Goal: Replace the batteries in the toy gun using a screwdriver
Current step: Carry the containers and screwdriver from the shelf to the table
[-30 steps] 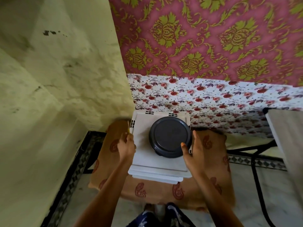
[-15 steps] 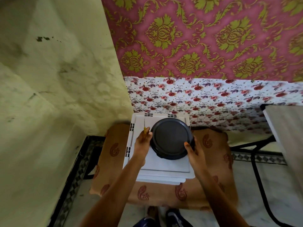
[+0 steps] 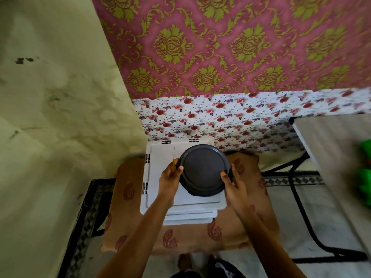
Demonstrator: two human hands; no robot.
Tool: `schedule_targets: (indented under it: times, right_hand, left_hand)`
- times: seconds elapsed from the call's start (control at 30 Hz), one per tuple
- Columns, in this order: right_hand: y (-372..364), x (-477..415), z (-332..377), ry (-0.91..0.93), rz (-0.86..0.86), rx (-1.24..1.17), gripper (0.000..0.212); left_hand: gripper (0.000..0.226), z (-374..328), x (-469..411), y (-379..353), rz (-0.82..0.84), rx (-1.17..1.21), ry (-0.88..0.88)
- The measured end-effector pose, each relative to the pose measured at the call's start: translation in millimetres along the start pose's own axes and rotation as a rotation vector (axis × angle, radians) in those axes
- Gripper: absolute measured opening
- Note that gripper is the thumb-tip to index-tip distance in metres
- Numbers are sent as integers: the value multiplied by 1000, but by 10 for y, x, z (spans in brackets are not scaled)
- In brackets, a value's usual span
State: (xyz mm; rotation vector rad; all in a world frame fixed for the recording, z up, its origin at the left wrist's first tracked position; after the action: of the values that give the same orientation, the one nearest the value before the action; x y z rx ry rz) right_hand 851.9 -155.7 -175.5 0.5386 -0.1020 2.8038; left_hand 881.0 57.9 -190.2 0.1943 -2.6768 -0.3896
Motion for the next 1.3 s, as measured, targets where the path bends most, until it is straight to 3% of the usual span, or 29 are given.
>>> schedule_targets:
  times: [0.17,0.3,0.4,0.6,0.8,0.93,1.03,1.17,1.3]
  right_hand:
    - [535,368,370,53,-32,10,51]
    - [1168,336,159,122,-96,106,59]
    - [1774,283,-95,116,-83,26,69]
    - [2901,574,11,162,-140,98,53]
    - [3933,824,-12,164,-182,21,49]
    - [4326,845,-17,157,-223,-119,40]
    - [4536,819,0,148,-249,-190,35]
    - [4774,672,5,159,-274,-108,43]
    - [5049,510,109,169,-331,-62,33]
  left_hand:
    - [22,-199,298,-393,6,-23,-65]
    - [21,-310,670,-868,3,-43,-103]
    - [28,-328,987,-1334,-3,-50,-107]
    - [24,-297,1708,-2308,-82,13,-108]
    - [26,-384,2347,-3144,-25,-17,-78]
    - [28,-490,2499,-3481,6,-80,-82]
    - [14,-524,2459,-3697,8,-96,-64]
    - [22,-649,2347,-4076,52,-66,-58]
    - [32,-798,2200,-4395,94,-151,-140]
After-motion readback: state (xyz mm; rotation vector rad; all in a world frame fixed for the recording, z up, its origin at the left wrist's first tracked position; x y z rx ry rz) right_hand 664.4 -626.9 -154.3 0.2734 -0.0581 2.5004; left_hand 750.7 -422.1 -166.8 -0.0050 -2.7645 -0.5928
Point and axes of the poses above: each hand's wrist, its own x-axis away from the middle knuckle, its own y-axis out of the back of the hand, z = x × y, the point moved 7 cm from there along -x, towards the middle knuckle, and after that the axes turned 13 degrees about -x, right-handed, at the moved point
